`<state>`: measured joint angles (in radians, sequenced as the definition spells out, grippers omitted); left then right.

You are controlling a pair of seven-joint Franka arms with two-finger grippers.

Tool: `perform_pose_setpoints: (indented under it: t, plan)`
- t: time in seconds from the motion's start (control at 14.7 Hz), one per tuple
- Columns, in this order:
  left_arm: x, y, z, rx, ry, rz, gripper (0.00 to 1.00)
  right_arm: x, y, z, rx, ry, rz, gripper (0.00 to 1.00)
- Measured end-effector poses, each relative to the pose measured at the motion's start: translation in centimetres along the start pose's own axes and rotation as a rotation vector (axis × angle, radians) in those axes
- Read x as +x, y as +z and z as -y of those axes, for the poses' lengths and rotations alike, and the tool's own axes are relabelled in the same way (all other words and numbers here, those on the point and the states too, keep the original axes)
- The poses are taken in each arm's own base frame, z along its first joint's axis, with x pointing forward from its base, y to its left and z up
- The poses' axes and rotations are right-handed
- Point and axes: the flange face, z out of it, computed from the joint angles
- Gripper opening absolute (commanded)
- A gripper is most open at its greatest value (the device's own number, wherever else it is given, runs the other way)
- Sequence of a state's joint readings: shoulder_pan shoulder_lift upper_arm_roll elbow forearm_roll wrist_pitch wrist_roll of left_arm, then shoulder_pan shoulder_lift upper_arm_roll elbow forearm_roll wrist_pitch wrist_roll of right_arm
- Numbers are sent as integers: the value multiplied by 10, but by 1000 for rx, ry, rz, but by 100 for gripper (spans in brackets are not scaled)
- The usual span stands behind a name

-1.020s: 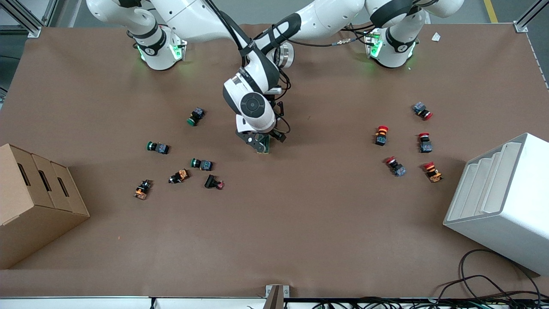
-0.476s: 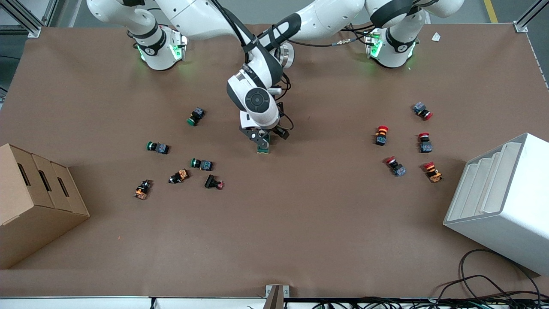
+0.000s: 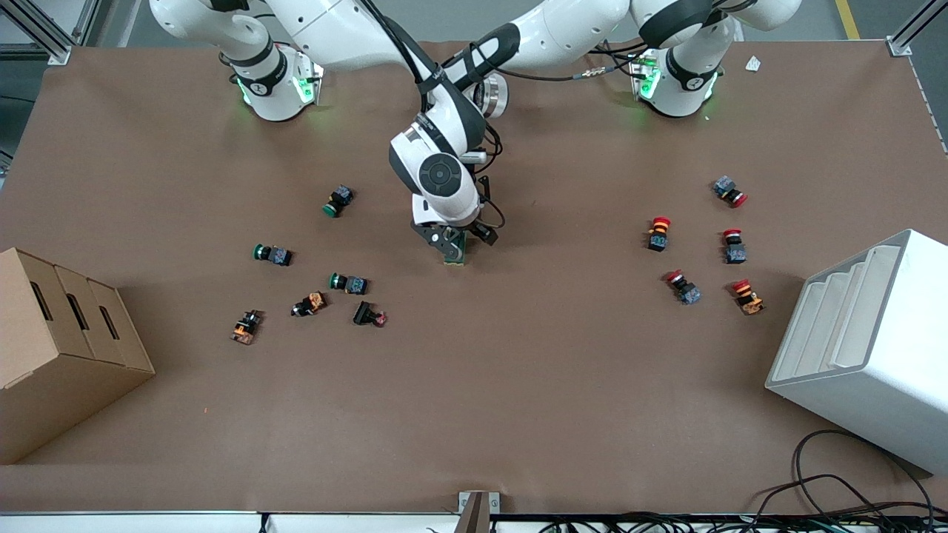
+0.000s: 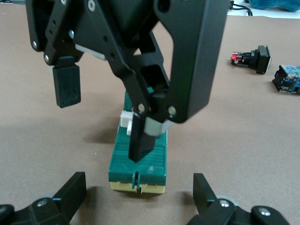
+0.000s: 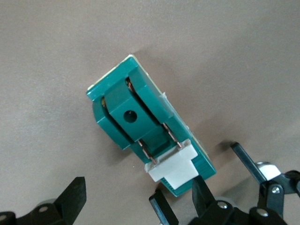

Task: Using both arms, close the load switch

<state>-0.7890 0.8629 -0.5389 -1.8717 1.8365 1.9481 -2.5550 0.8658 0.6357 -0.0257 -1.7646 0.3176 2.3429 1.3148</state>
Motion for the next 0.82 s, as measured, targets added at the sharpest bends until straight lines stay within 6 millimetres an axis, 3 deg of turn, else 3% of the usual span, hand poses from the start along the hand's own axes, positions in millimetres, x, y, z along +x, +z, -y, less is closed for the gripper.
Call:
perform_pose_setpoints:
  t: [0.82]
  plan:
    - [2, 5, 1, 7, -2, -6, 100, 8, -10, 1, 3, -31, 20, 100]
